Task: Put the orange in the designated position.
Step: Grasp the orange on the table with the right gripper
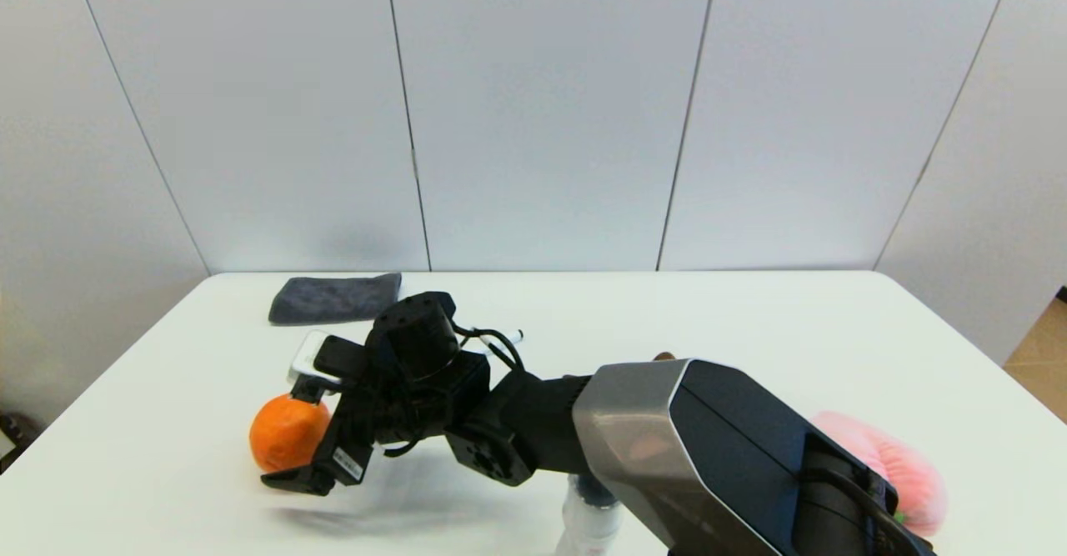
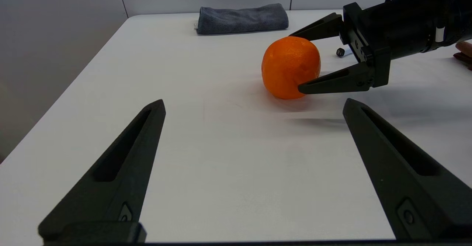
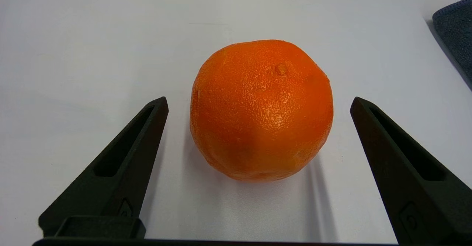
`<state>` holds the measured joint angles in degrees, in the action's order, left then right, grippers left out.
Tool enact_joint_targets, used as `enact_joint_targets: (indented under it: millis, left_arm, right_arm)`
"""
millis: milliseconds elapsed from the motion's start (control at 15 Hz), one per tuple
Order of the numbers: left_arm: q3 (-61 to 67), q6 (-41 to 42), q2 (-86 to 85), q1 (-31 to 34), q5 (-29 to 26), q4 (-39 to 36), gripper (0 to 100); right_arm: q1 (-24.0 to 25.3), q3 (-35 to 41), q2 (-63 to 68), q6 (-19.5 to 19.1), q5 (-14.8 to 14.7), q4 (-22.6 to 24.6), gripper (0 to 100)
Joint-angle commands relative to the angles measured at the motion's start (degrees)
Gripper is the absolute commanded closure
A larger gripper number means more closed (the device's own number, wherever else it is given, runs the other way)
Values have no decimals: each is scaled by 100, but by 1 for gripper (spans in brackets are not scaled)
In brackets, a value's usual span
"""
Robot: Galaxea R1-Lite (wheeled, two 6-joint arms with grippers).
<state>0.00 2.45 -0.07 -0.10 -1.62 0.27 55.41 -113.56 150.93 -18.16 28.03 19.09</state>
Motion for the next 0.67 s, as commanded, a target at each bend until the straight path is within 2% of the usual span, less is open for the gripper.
enact_joint_targets:
  millis: [67,667]
  left_arm:
    - [0,1,7,1,-5,0,0]
    - [0,1,-1,1,-5,0,0]
  right_arm:
    - [-4,0,-11,-21,19,-2,0]
    - [58,9,-55,-56,10,-37,0]
